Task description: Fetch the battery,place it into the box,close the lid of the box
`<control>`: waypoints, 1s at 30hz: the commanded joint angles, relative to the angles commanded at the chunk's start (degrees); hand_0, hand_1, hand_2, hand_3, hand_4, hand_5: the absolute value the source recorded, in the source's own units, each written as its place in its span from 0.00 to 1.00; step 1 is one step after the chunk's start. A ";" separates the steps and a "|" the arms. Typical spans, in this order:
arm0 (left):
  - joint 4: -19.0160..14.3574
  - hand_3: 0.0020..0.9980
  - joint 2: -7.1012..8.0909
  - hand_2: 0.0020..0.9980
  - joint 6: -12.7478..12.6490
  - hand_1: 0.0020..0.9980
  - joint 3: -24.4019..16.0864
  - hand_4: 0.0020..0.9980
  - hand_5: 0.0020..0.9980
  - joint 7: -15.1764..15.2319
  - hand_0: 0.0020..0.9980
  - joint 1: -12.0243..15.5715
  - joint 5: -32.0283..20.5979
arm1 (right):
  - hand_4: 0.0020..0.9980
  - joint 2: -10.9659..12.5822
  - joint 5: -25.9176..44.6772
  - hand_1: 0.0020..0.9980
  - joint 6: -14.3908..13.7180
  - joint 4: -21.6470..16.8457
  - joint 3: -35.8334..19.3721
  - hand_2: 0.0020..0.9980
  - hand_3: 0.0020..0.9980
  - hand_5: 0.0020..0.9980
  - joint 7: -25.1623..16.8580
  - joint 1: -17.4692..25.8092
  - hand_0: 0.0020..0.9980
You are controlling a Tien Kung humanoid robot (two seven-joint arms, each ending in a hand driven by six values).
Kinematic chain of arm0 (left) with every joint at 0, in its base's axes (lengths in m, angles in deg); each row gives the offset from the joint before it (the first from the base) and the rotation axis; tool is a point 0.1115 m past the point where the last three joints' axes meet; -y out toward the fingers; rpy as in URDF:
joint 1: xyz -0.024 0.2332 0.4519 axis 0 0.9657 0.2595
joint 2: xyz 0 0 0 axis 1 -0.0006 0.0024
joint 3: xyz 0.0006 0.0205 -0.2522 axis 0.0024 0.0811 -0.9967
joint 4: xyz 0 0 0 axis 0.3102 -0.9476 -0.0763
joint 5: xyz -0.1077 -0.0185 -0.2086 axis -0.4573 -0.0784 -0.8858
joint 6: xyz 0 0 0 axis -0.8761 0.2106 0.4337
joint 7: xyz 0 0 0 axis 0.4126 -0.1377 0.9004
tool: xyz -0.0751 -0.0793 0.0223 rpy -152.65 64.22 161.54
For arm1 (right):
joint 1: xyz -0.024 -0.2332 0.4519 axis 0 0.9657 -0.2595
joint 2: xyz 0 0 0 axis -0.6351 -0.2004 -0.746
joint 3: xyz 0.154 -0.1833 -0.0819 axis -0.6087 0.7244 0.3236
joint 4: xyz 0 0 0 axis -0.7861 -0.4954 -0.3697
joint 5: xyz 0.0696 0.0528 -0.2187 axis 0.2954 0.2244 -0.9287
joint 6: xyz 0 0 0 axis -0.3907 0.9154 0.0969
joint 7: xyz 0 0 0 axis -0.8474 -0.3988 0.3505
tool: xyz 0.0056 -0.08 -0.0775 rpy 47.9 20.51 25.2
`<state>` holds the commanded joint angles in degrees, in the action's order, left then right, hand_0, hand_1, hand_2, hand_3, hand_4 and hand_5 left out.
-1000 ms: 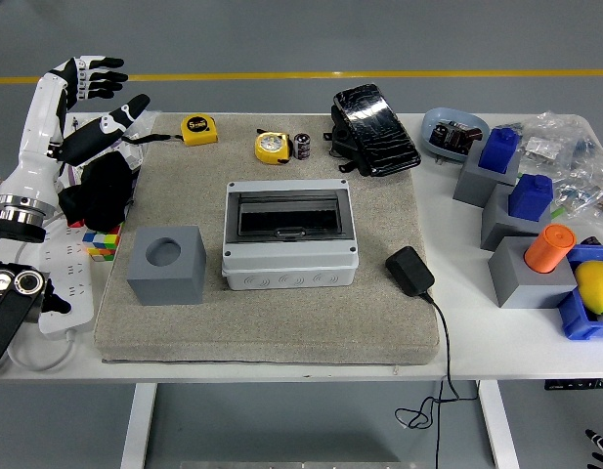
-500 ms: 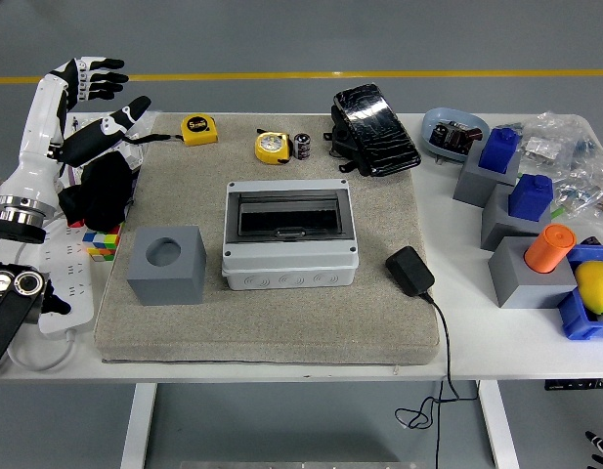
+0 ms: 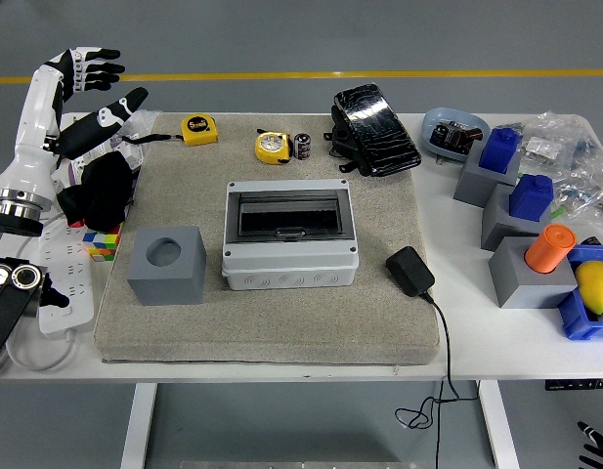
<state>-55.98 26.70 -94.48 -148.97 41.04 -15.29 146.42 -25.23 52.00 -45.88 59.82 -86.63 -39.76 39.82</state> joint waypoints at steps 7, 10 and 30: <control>-0.32 0.69 -0.35 0.64 0.03 0.62 -0.08 1.00 0.57 -0.01 0.57 1.47 -0.07 | 0.95 -0.16 -0.62 0.62 -0.13 0.34 -0.84 0.60 0.55 0.46 0.14 1.59 0.66; -0.33 0.69 -0.31 0.64 0.12 0.62 0.21 1.00 0.57 -0.08 0.58 1.45 -0.08 | 0.95 -0.51 -0.92 0.62 -0.16 -0.10 -1.26 0.60 0.55 0.46 -0.16 1.54 0.66; -0.38 0.69 -0.12 0.64 0.42 0.62 0.29 1.00 0.57 -0.01 0.57 1.38 -0.10 | 0.95 -0.62 -1.49 0.62 0.06 0.01 -2.87 0.60 0.55 0.46 -0.13 1.70 0.66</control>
<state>-56.36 26.57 -94.06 -148.67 41.03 -13.91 146.32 -25.84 50.51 -45.81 59.82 -89.50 -39.90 41.52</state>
